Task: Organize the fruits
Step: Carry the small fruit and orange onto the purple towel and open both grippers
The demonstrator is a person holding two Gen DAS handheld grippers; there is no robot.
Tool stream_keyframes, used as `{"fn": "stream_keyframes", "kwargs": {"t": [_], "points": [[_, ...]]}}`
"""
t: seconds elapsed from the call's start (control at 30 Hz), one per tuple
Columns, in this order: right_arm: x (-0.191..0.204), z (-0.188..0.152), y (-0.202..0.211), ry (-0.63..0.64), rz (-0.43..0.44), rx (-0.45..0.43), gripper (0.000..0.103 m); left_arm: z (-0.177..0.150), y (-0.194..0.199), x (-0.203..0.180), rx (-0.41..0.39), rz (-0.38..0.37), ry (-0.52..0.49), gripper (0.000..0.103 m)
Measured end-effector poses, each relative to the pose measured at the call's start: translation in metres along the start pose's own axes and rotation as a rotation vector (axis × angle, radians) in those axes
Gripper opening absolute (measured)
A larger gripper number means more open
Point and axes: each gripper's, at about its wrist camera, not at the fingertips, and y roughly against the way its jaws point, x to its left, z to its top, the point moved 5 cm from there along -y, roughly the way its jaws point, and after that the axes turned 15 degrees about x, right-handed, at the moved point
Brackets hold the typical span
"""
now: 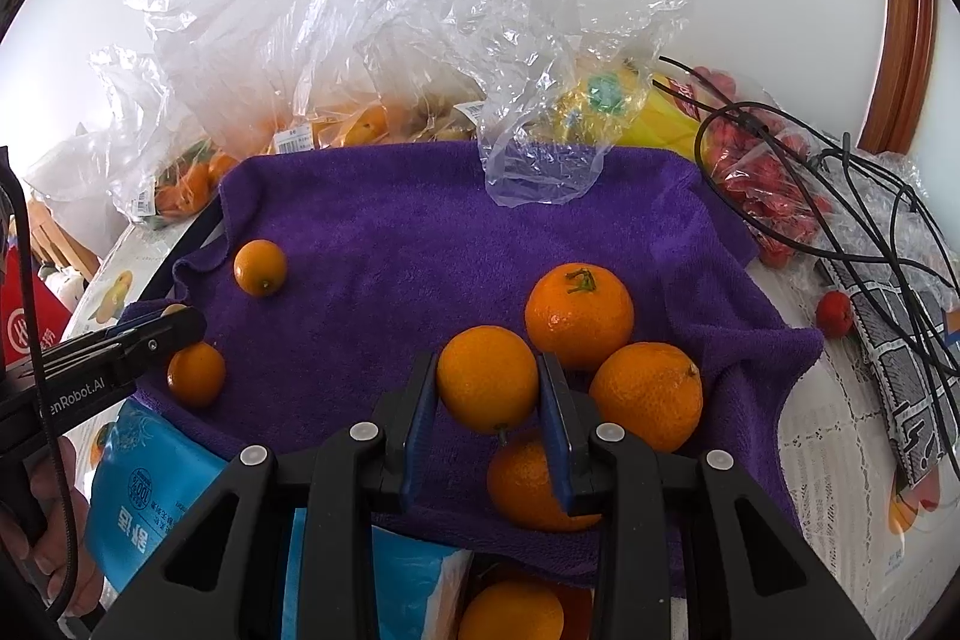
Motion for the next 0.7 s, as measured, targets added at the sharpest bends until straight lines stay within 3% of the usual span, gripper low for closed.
{"fn": "stream_keyframes", "kwargs": {"t": [0.4, 0.5, 0.57, 0.7], "points": [[-0.001, -0.001, 0.004, -0.003, -0.003, -0.008, 0.033, -0.001, -0.001, 0.0, 0.003, -0.004, -0.005, 0.026], [0.0, 0.0, 0.01, -0.004, -0.005, -0.021, 0.041, 0.0, 0.003, 0.0, -0.013, -0.01, -0.007, 0.036], [0.0, 0.0, 0.016, -0.005, -0.004, -0.042, 0.042, 0.002, 0.008, 0.0, -0.025, -0.01, -0.01, 0.052], [0.002, 0.001, 0.029, -0.014, 0.0, -0.084, 0.044, 0.002, 0.018, -0.002, -0.052, -0.011, -0.01, 0.052]]}}
